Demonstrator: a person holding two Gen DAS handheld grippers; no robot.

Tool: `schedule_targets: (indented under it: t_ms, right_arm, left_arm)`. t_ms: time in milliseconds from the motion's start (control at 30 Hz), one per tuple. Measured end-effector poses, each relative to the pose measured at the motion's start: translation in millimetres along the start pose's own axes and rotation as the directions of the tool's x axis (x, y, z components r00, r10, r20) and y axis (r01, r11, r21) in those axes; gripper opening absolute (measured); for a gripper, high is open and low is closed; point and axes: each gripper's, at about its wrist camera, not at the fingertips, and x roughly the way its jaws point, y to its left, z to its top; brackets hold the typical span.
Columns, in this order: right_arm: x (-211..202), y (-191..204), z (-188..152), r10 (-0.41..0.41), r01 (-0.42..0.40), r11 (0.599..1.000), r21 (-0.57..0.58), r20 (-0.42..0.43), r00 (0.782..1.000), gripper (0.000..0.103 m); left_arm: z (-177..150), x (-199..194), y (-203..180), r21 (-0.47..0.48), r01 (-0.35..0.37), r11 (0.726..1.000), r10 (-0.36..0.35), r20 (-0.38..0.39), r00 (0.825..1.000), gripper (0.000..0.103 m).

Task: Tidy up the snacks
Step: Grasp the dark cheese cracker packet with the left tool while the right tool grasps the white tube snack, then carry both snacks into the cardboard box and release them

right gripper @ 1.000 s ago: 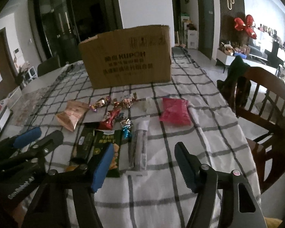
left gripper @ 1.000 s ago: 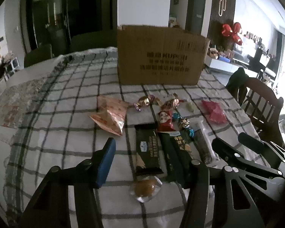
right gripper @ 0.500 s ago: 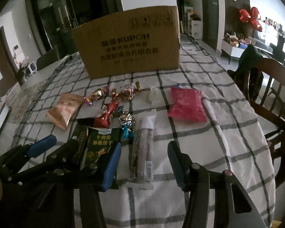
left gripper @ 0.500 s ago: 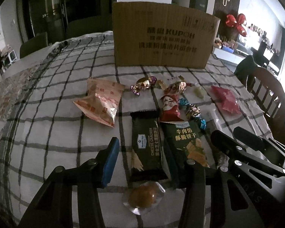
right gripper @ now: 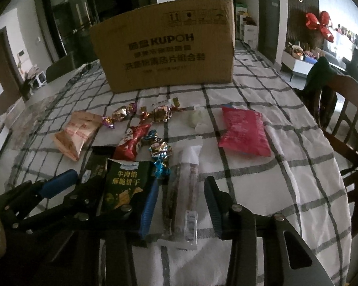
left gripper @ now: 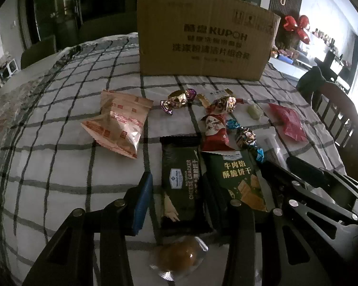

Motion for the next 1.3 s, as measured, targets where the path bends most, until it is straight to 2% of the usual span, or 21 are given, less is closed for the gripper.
schedule_targets:
  t_ms: [100,167,233,267,433,633,800,933,1100,1300]
  right_arm:
    - [2.5,0.1,0.2,-0.006,0.006,1.0,-0.008,-0.004,1.0,0.037]
    - [3.9,1.5,-0.7,-0.018,0.017,1.0,-0.023,-0.006,1.0,0.03]
    - [4.0,2.1,-0.9,-0.023,0.023,0.999,-0.034,-0.005,1.0,0.028]
    - [3.8,2.5,-1.1,-0.026,0.025,0.999,-0.038,-0.005,1.0,0.027]
    - [-2.5,1.2,-2.6,-0.027,0.027,0.999,-0.031,0.004,1.0,0.025]
    - [-21.9,0.4,0.6,-0.025,0.026,0.999,-0.032,0.05,0.998,0.025]
    - [-39.6,-1.4,11.4,-0.005,0.008,1.0,-0.026,0.096,0.995,0.025]
    - [-50.4,-4.2,24.6,0.019,-0.017,1.0,-0.012,0.126,0.992,0.025]
    - [-66.6,-5.7,46.0,0.035,-0.033,0.999,-0.012,0.192,0.981,0.025]
    - [-76.3,-7.8,71.8,0.067,-0.069,0.998,-0.003,0.241,0.968,0.025]
  left_arm:
    - [0.4,2.4,-2.2,0.013,-0.008,1.0,0.008,-0.002,1.0,0.042]
    - [0.1,2.6,-3.1,0.02,-0.014,1.0,0.014,0.001,1.0,0.04]
    - [0.1,2.2,-3.3,0.026,-0.02,0.999,0.019,0.004,1.0,0.033]
    - [0.0,1.7,-2.9,0.03,-0.021,0.999,0.02,0.005,1.0,0.032]
    - [0.4,-5.9,1.3,0.007,-0.021,1.0,0.021,0.008,1.0,0.031]
    - [7.0,-30.5,-2.6,0.018,-0.004,1.0,0.003,0.053,0.999,0.031]
    - [19.7,-54.8,-6.7,0.037,0.012,0.999,-0.017,0.118,0.993,0.031]
    - [33.7,-68.1,-5.1,0.032,0.069,0.997,-0.073,0.137,0.988,0.031]
    - [53.2,-80.5,-5.9,0.059,0.052,0.997,-0.063,0.199,0.978,0.031]
    - [87.2,-87.8,-1.8,0.07,0.069,0.995,-0.084,0.246,0.966,0.031]
